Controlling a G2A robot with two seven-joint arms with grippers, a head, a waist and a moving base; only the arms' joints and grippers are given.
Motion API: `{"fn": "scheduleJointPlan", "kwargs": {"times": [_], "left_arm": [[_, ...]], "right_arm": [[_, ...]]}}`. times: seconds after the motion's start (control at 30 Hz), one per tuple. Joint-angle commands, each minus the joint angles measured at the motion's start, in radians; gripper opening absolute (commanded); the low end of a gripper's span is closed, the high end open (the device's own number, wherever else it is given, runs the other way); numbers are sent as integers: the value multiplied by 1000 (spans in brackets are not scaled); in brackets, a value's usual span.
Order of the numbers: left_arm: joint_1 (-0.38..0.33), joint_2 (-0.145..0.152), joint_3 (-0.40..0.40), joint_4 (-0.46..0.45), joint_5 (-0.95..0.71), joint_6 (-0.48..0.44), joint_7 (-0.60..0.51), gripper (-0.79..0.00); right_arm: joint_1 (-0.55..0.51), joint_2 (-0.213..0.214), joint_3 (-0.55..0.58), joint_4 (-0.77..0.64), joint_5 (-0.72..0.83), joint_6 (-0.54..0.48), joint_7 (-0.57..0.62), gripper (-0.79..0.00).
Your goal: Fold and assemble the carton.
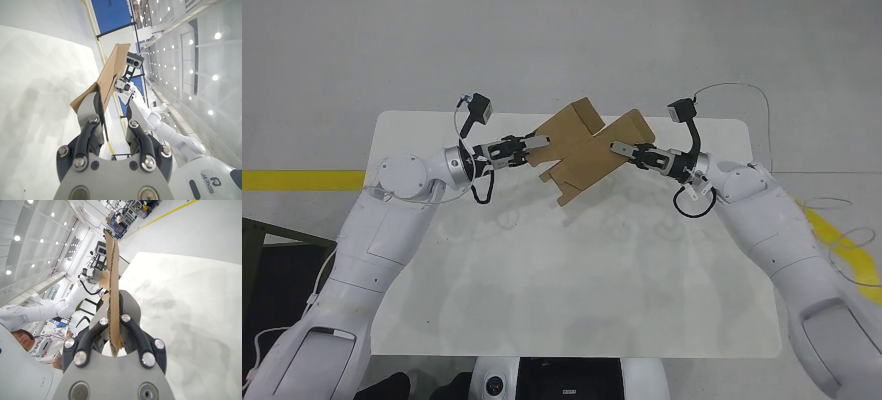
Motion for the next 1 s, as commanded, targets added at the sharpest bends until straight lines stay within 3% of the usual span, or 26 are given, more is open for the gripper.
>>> {"fn": "scheduleJointPlan", "kwargs": {"times": [0.0, 0.07, 0.43, 0.6, 0.73, 0.77, 0.8, 0.83, 0.97], "left_arm": [[-1, -1, 1, 2, 0, 3, -3, -551], [-2, -2, 1, 5, 1, 5, -6, -591], [-4, -7, 8, 13, 7, 19, -17, -606], [-6, -9, 7, 18, 4, 21, -17, -785], [-6, -11, 5, 21, 1, 19, -19, -785], [-6, -11, 4, 22, 2, 20, -19, -785], [-7, -11, 2, 22, 0, 19, -18, -785], [-7, -11, 0, 21, -1, 16, -19, -785], [-12, -10, -14, 16, 0, 1, -23, -785]], "right_arm": [[-1, -1, 4, 0, -2, -2, 4, -785], [-2, -2, 9, 1, -3, -2, 7, -785], [-9, -10, 31, 0, -17, 2, 19, -785], [-12, -12, 41, 0, -24, 2, 23, -785], [-14, -15, 49, -1, -29, 2, 27, -779], [-15, -15, 51, 0, -29, 2, 28, -600], [-15, -15, 54, 3, -29, 3, 29, -222], [-15, -15, 56, 6, -30, 4, 33, 0], [-13, -10, 73, 32, -22, 11, 65, 0]]}}
